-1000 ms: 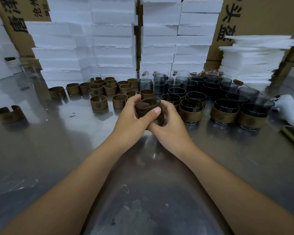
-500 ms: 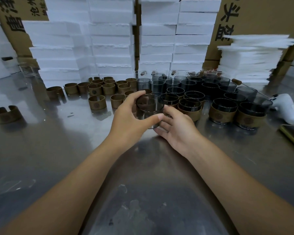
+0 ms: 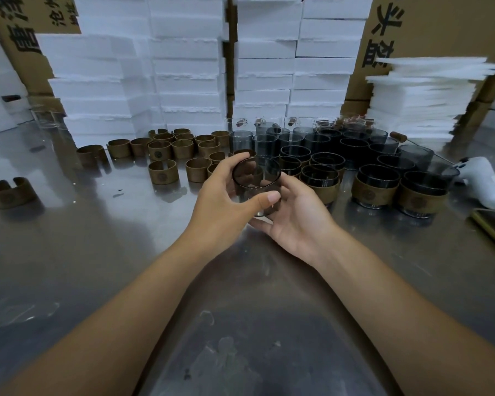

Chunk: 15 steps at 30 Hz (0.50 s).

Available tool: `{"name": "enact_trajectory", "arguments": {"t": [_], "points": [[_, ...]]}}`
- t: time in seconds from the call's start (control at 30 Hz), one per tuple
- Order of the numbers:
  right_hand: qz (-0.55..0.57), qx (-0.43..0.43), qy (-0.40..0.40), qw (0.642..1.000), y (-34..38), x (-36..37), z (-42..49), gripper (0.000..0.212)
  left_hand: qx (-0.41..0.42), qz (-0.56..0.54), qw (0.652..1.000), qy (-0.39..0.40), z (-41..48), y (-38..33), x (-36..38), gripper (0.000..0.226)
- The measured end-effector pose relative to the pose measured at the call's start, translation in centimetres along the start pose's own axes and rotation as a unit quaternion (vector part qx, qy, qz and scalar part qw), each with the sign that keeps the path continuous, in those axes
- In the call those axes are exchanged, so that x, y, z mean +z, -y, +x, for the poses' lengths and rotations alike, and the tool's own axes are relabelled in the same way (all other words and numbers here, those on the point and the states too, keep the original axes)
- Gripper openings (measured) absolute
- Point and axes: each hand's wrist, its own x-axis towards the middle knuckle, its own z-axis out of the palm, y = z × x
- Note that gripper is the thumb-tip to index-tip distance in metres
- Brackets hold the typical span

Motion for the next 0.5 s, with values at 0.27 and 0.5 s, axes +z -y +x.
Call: {"name": "enact_trajectory", "arguments": {"t": [0.27, 0.5], "points": [[-0.001, 0.041, 0.039, 0.998, -0.25, -0.03, -0.02, 0.053, 0.002, -0.028, 1.000, 0.006, 0.04, 0.00, -0.08, 0.067], [-0.041, 0.066, 0.021, 0.997, -0.07, -0.42, 0.16, 0.056, 0.016, -0.020, 1.000, 0.009, 0.27, 0.25, -0.43, 0.063]]}}
